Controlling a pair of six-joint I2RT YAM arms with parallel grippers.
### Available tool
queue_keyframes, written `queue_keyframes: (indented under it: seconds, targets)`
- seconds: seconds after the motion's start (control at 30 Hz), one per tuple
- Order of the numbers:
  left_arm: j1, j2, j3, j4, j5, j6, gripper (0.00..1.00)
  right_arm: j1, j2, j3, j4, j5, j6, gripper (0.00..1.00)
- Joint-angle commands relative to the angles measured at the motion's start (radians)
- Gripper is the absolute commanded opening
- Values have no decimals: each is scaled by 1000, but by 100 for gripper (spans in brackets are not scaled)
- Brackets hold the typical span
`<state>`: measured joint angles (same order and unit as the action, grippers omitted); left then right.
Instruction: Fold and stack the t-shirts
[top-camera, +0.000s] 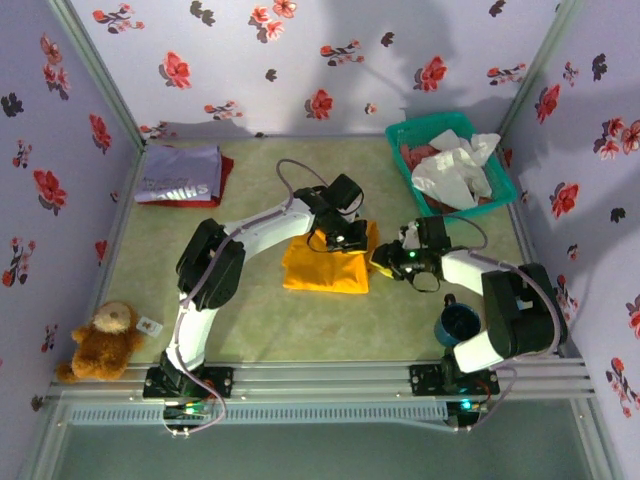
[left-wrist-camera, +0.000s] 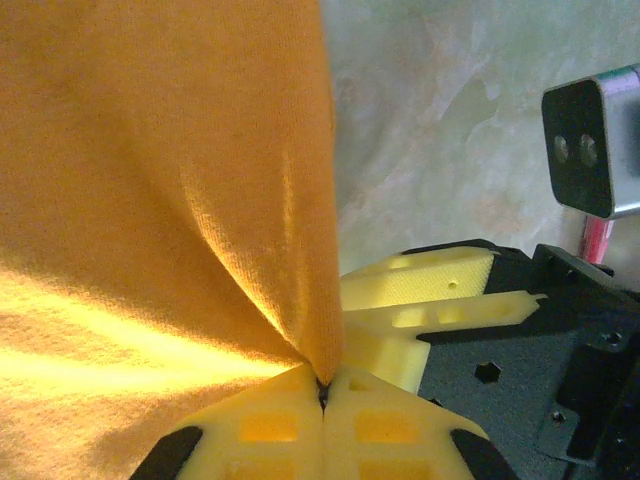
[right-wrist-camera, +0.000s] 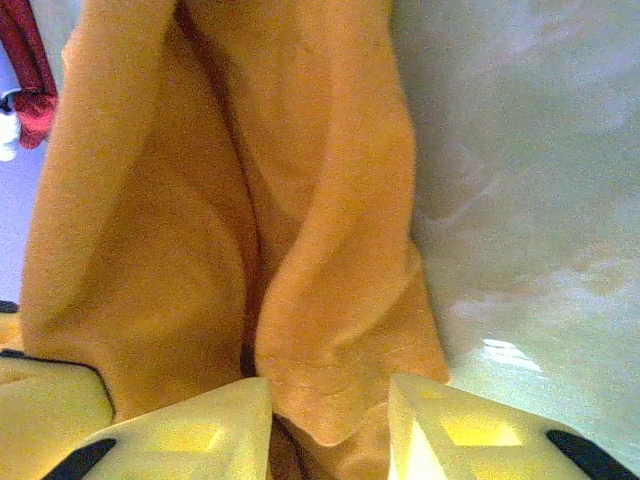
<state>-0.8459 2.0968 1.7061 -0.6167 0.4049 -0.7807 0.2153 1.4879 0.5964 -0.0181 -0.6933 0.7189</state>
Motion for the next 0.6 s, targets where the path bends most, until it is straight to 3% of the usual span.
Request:
queue_keyframes:
  seconds: [0.0, 0.17, 0.33, 0.57]
  targets:
    - [5, -26, -15, 5, 18, -4, 5, -12, 37, -11, 67, -35, 22, 30]
    - [5, -29, -11, 2, 17, -5, 5, -21, 93, -2, 175, -79, 82, 2]
    - [5, -29, -5, 0, 20, -8, 4, -24, 59, 14, 171, -94, 101, 0]
    - [5, -42, -6, -3, 21, -8, 5, -25, 132, 7, 381, -156, 245, 0]
